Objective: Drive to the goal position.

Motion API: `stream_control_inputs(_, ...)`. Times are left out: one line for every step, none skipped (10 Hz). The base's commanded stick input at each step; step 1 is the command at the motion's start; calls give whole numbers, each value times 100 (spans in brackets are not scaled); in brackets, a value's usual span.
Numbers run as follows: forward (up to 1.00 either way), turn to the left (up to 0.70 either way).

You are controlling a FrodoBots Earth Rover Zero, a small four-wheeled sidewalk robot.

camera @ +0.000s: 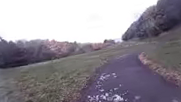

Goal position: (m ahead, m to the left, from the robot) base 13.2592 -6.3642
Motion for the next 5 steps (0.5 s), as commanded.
stream_control_inputs(60, -15)
stream_control_inputs(60, -15)
stream_control_inputs(60, -15)
stream_control_inputs(60, -15)
stream_control_inputs(60, -10)
